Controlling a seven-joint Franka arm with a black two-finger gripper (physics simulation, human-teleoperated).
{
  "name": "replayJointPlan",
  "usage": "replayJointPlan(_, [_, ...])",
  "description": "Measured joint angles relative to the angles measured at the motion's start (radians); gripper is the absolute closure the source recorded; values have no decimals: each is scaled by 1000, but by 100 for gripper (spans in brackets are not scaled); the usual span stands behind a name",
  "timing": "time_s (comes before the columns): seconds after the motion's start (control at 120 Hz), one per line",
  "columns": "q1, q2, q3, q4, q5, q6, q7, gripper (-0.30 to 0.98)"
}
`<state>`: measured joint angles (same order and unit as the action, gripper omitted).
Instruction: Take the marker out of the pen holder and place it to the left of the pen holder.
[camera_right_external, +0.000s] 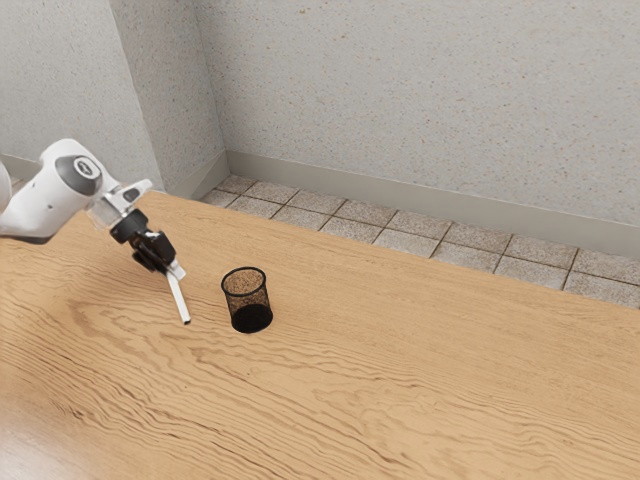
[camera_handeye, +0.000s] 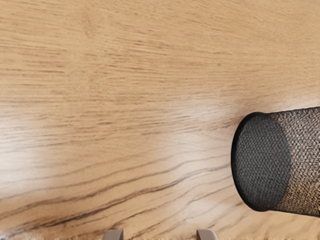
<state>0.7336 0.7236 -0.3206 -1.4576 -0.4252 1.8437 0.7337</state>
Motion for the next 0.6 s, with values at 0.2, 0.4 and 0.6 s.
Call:
replayJointPlan(0.2, [0,20,0,0,-2,-18,-48,36])
replayJointPlan(0.4, [3,21,0,-1,3,-25,-82,23])
replayJointPlan(0.6, [9,-230,-10,-156,138,-35,-117,9])
